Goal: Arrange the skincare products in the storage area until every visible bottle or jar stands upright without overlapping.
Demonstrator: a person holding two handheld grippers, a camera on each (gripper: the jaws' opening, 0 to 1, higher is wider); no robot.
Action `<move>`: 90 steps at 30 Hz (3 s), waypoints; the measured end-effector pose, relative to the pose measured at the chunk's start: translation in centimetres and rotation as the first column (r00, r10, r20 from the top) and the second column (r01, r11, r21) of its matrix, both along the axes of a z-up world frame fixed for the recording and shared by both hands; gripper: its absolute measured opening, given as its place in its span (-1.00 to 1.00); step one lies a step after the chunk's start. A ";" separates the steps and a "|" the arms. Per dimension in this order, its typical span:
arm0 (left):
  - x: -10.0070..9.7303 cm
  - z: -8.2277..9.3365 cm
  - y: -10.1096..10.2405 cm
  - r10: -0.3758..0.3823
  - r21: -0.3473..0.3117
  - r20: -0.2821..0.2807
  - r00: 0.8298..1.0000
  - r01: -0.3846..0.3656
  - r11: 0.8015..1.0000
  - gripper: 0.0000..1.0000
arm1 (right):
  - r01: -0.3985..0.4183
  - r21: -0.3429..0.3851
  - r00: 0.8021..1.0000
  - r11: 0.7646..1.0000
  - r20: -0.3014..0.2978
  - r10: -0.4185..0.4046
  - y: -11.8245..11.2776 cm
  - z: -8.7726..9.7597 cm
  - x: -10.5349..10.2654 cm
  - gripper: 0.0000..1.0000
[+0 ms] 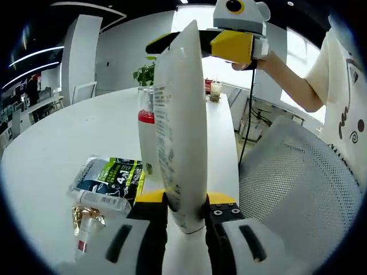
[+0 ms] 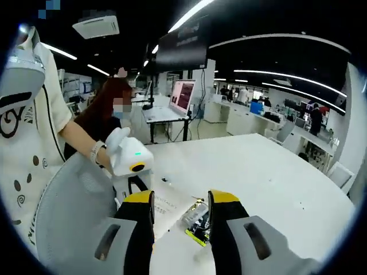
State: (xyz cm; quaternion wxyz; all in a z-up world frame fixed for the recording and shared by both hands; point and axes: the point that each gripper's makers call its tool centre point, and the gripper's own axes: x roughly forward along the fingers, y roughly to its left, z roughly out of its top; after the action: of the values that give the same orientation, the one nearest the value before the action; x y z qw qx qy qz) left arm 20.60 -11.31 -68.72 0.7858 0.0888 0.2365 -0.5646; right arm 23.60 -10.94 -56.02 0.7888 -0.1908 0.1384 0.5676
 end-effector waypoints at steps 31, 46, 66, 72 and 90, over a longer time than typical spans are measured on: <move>-0.7 -0.8 -0.8 -0.128 0.035 0.074 0.989 0.126 0.991 -0.65 | -0.593 -0.656 0.777 0.466 -0.316 0.544 1.3 -6.4 -3.6 -0.71; 0.1 -1.5 -1.2 -0.167 0.035 0.112 0.980 0.164 0.986 -0.64 | -0.573 -0.684 0.801 0.451 -0.351 0.485 1.2 -7.6 -3.4 -0.77; 1.8 -1.0 -0.8 -0.080 0.026 0.148 0.986 0.077 0.997 -0.61 | -0.495 -0.674 0.866 0.548 -0.338 0.368 1.9 -7.1 -2.2 -0.89; 1.8 -1.2 0.3 -0.069 0.058 0.148 0.987 0.061 0.996 -0.56 | -0.501 -0.673 0.863 0.545 -0.338 0.376 2.7 -7.2 -2.2 -0.88; 4.2 -2.0 0.2 -0.070 0.110 0.153 0.986 0.053 0.992 -0.69 | -0.442 -0.681 0.897 0.584 -0.320 0.305 2.0 -7.1 0.5 -0.87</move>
State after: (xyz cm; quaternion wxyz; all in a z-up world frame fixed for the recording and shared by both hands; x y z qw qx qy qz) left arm 24.85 -11.07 -70.70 0.7783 0.1818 0.2007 -0.5665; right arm 24.06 -8.96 -63.10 0.4905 -0.4693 0.3784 0.6293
